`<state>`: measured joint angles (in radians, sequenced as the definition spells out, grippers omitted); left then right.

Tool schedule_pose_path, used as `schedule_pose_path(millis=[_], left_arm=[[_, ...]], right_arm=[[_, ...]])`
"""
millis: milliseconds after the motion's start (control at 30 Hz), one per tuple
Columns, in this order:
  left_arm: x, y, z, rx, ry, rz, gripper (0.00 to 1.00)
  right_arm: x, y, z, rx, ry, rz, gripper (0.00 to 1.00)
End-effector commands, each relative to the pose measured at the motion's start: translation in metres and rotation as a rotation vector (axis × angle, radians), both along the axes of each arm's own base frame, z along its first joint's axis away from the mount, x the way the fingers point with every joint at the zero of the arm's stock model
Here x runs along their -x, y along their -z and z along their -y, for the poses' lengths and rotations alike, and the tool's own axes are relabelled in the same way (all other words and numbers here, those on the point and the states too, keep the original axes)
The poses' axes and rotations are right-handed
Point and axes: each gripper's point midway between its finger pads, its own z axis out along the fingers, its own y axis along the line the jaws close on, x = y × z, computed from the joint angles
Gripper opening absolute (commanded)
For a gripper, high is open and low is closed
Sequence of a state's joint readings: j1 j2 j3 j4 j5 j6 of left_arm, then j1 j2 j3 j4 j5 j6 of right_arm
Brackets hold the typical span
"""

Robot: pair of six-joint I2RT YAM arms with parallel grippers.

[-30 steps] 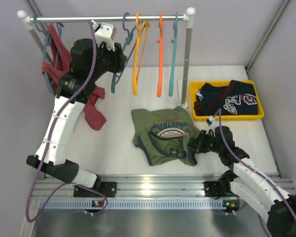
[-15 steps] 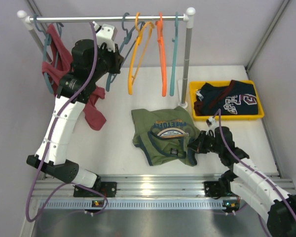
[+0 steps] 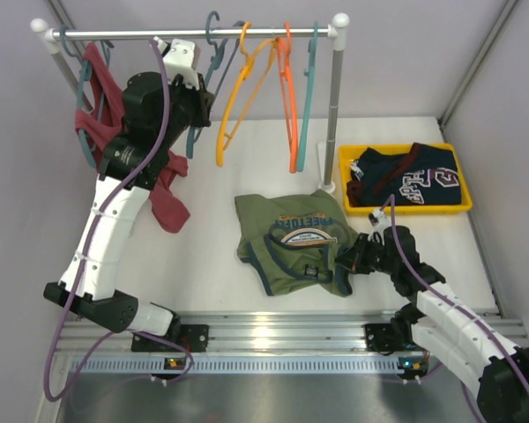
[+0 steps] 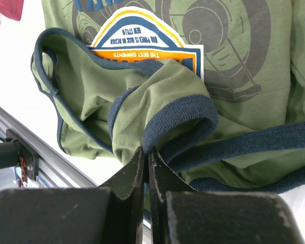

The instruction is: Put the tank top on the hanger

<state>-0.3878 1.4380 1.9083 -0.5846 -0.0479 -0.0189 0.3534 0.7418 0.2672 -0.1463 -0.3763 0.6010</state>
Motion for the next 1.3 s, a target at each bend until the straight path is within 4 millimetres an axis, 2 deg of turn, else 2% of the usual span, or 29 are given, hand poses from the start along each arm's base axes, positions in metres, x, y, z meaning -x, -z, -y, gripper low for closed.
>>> schedule_pose_path(millis=[0,233,300,467,633,800,967,1067,1100,1200,1233,1267], left_arm=[[0.013,-0.043,-0.011,0.049,-0.025,0.148,0.0],[0.019,-0.037,-0.014,0.05,-0.027,0.15,0.0],[0.024,-0.043,-0.017,0.058,-0.031,0.17,0.0],[0.029,-0.042,-0.023,0.032,-0.043,0.18,0.0],[0.049,-0.039,-0.031,0.049,-0.05,0.188,0.0],[0.063,-0.024,-0.04,0.039,-0.066,0.155,0.0],[0.082,0.007,-0.043,0.067,-0.061,0.086,0.0],[0.093,0.038,-0.043,0.069,-0.045,0.014,0.0],[0.095,0.062,-0.042,0.065,-0.043,-0.038,0.0],[0.111,0.081,-0.046,0.094,-0.047,-0.066,0.0],[0.118,0.098,-0.047,0.094,-0.042,-0.097,0.0],[0.123,0.106,-0.047,0.102,-0.037,-0.112,0.0]], right_arm=[[-0.003,-0.005,-0.004,0.001,-0.03,0.052,0.0],[-0.003,-0.002,-0.004,0.005,-0.034,0.048,0.0],[-0.003,-0.001,-0.004,0.004,-0.035,0.047,0.0],[-0.002,0.0,-0.004,0.004,-0.036,0.044,0.0],[-0.003,-0.003,-0.004,0.002,-0.037,0.049,0.0],[-0.003,-0.002,-0.005,0.003,-0.043,0.043,0.0],[-0.003,-0.004,-0.005,0.007,-0.045,0.041,0.0],[-0.004,-0.006,-0.005,0.011,-0.042,0.044,0.0],[-0.005,-0.007,-0.005,0.012,-0.042,0.046,0.0],[-0.006,-0.01,-0.005,0.013,-0.042,0.045,0.0],[-0.006,-0.011,-0.005,0.011,-0.042,0.043,0.0],[-0.007,-0.012,-0.005,0.011,-0.041,0.045,0.0]])
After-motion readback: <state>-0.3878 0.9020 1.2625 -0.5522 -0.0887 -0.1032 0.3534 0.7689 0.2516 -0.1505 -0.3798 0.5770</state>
